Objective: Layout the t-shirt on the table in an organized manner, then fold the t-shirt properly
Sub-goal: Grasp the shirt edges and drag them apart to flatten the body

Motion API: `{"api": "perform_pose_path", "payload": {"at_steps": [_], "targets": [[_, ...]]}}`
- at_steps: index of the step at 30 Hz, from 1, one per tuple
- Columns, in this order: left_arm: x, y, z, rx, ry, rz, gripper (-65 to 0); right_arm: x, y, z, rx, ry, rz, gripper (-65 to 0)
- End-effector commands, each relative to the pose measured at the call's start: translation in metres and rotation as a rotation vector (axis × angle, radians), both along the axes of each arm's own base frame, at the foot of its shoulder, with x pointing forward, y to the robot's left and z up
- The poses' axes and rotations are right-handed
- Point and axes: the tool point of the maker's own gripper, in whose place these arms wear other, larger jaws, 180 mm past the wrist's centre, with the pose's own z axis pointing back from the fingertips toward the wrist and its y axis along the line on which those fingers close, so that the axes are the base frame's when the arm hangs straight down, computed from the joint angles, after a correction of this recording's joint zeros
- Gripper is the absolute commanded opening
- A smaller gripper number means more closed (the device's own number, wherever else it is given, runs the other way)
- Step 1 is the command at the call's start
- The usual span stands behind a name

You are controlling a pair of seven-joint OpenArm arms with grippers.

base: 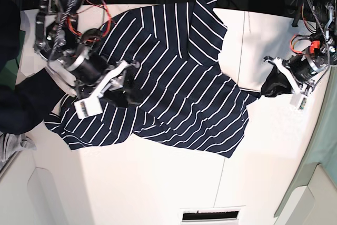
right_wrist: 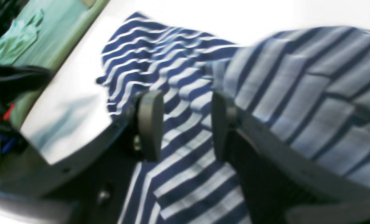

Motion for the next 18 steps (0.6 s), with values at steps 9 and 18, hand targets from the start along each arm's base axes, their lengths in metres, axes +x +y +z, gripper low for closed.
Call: {"api": "perform_pose_path", "payload": {"at_steps": [9, 18], "targets": [[0.056, 0.037, -0.041, 0.088, -0.073, 0.108, -24.6, 0.02, 0.07, -0.061, -0.037, 0.117, 0.149, -39.5], [0.05, 0.005, -0.059, 0.247, -0.087, -0.102, -24.7, 0.021, 0.082, -0.069, -0.016, 0.151, 0.159, -39.5]]}}
